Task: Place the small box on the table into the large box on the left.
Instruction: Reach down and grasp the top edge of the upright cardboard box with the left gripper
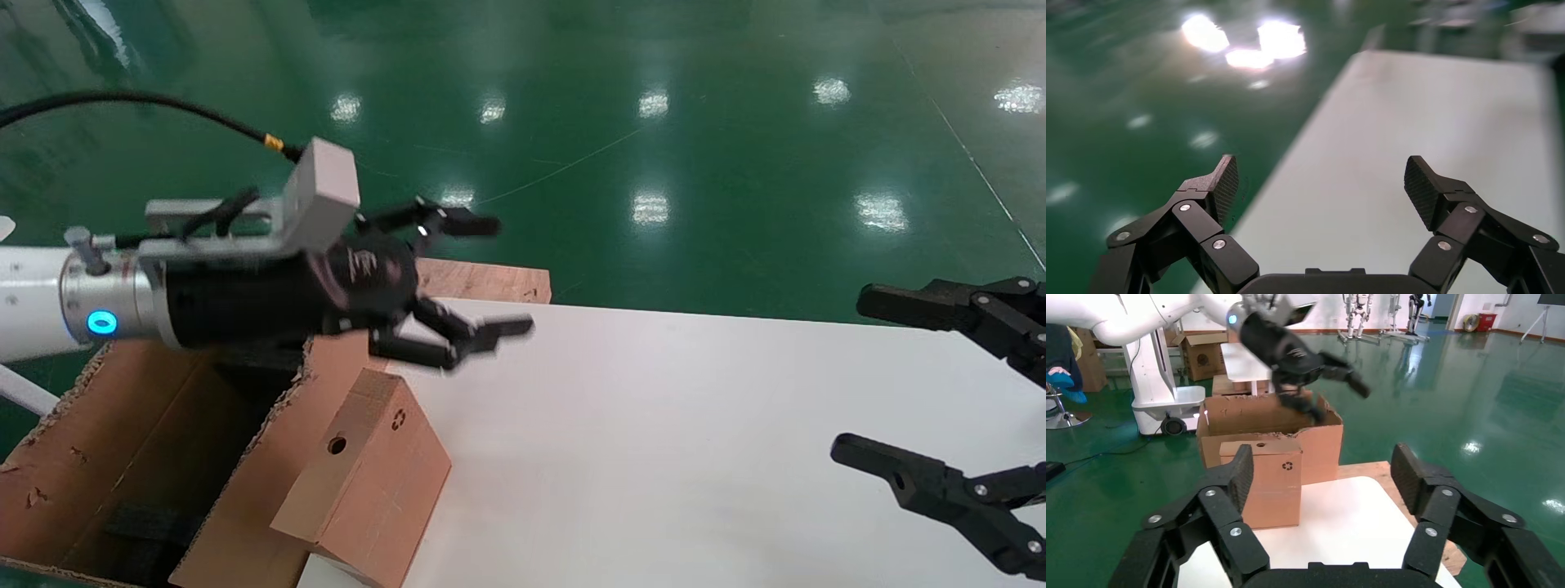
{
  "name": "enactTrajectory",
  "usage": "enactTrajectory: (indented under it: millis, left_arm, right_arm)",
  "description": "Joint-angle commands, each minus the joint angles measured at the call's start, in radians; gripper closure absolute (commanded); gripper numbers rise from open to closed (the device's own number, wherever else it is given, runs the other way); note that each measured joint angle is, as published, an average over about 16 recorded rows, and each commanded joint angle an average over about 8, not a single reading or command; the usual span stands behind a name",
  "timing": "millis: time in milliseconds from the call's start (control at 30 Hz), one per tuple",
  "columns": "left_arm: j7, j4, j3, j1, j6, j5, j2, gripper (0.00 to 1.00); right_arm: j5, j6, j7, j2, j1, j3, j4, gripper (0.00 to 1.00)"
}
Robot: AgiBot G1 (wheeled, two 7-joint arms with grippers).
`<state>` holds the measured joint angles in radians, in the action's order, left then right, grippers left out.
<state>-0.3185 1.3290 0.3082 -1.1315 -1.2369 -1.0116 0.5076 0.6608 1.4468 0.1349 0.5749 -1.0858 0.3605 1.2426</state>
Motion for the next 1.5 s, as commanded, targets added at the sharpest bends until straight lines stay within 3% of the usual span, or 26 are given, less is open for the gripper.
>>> enactTrajectory:
  millis: [33,300,567,1267,1500]
  left_arm:
    - [-0.022,0.008,-0.001,-0.01,0.069,-0.057,-0.018,0.0]
    - [-0.244,0.011,0.058,-0.099,0.105,-0.227,-0.075,0.0]
    - [-0.431,0.012,0.102,-0.125,0.033,-0.244,-0.1,0.0]
    - [-0.453,-0.005,0.107,-0.139,0.012,-0.228,-0.089,0.0]
    - [-0.553,0.003,0.148,-0.213,-0.008,-0.349,-0.076,0.0]
  right_arm:
    - [0.0,0.0,0.0,0.0,0.0,0.0,0.0,1.0]
    - [0.0,0.0,0.0,0.0,0.0,0.0,0.0,1.0]
    - [0.0,0.0,0.0,0.0,0.0,0.0,0.0,1.0]
    - [0.0,0.0,0.0,0.0,0.0,0.0,0.0,1.0]
    - [0.0,0.0,0.0,0.0,0.0,0.0,0.0,1.0]
